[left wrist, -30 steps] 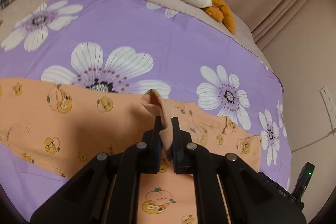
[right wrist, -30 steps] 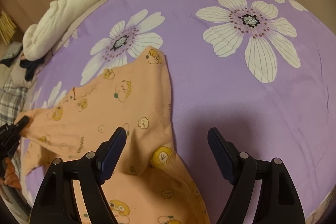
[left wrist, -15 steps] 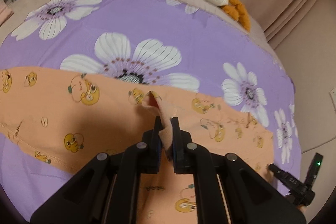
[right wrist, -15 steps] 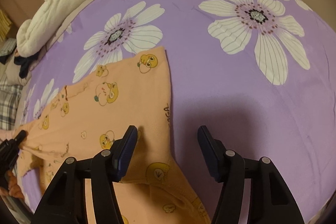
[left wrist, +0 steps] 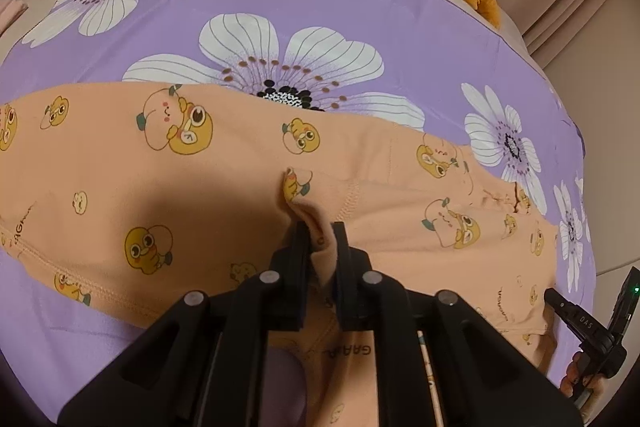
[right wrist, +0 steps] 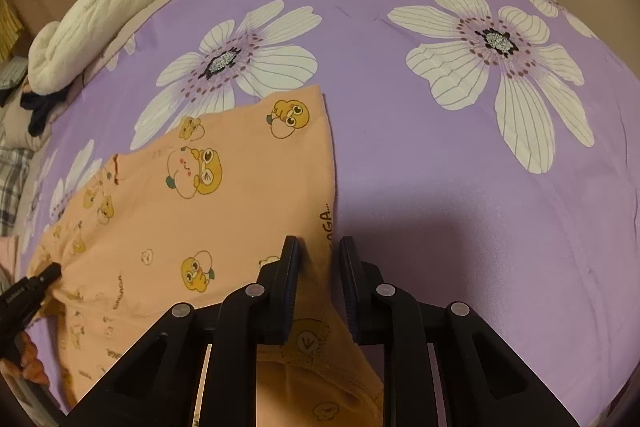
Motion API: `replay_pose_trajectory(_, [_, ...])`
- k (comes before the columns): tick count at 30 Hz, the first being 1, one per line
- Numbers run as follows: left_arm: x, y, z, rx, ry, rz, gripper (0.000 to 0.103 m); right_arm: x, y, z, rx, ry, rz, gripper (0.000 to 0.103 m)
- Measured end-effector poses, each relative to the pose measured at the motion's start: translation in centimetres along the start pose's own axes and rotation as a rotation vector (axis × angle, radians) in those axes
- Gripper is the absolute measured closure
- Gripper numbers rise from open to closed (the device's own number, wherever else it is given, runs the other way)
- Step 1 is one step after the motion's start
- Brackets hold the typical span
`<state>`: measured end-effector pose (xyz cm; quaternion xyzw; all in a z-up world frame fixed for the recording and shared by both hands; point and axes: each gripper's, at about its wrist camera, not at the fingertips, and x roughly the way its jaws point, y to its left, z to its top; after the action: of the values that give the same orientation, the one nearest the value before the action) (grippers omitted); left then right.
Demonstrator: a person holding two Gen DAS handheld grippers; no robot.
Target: Fold small clothes
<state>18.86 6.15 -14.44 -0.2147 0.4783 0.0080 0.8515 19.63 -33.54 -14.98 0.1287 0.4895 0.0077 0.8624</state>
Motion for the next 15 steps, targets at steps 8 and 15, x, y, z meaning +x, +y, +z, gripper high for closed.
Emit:
replay_pose_trajectory(8, [-0.2, 1.2, -0.3, -0.072, 0.011, -0.023, 0.089, 0.1, 0.3, -0.2, -0.007, -0.012, -0.030, 0.081])
replay_pose_trajectory(15, [-2.2, 1.2, -0.6, -0.081, 0.016, -0.007, 0.082, -1.0, 1.0, -0.2, -0.016, -0.015, -0.071, 0.081])
